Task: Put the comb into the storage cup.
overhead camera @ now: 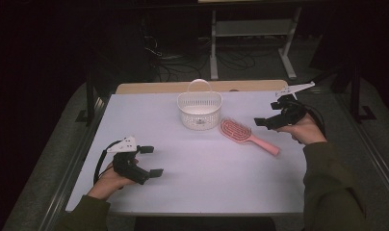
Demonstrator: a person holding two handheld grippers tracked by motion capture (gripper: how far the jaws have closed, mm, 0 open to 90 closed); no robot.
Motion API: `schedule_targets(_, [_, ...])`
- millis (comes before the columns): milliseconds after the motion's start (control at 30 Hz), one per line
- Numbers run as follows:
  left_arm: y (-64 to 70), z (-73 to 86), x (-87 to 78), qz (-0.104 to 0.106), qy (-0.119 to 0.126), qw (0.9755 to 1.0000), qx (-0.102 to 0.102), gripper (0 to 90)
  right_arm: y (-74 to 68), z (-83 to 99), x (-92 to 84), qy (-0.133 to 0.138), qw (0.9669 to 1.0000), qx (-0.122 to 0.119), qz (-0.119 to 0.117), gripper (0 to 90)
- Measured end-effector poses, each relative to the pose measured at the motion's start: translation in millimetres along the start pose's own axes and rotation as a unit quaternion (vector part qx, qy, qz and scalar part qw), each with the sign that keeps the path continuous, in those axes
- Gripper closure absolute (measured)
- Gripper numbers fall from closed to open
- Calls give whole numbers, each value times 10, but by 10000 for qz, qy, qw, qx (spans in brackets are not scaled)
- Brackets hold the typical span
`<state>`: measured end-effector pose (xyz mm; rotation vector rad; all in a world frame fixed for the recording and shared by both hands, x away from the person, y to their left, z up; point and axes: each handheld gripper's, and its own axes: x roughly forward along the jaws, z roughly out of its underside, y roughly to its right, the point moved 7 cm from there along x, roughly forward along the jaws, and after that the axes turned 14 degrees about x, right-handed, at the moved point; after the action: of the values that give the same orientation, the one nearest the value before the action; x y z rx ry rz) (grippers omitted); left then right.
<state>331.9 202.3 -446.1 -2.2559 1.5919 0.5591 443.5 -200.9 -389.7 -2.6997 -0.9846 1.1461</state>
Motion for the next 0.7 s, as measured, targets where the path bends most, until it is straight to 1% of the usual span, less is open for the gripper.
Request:
schedule_targets(133, [1,-1,1,-2,4,10000,-6,0,19,6,23,-85,10000,-24,43,7])
schedule_targets(300, [3,-2,4,2,3,10000,-4,0,39,12,44,-139,9997,-116,140,0])
schedule_targets(467, [3,-2,1,3,7,10000,-2,0,63,39,80,-287,9994,-54,209,0])
schedule_targets(567, [1,-3,0,6,12,10000,-3,0,67,43,98,-296,9993,-148,196,0])
schedule_targets(600, [1,-2,0,7,12,10000,-4,0,63,46,104,-333,9992,-142,190,0])
schedule_targets(700, [1,-2,0,9,9,10000,-1,0,56,43,119,-377,9988,-231,222,0])
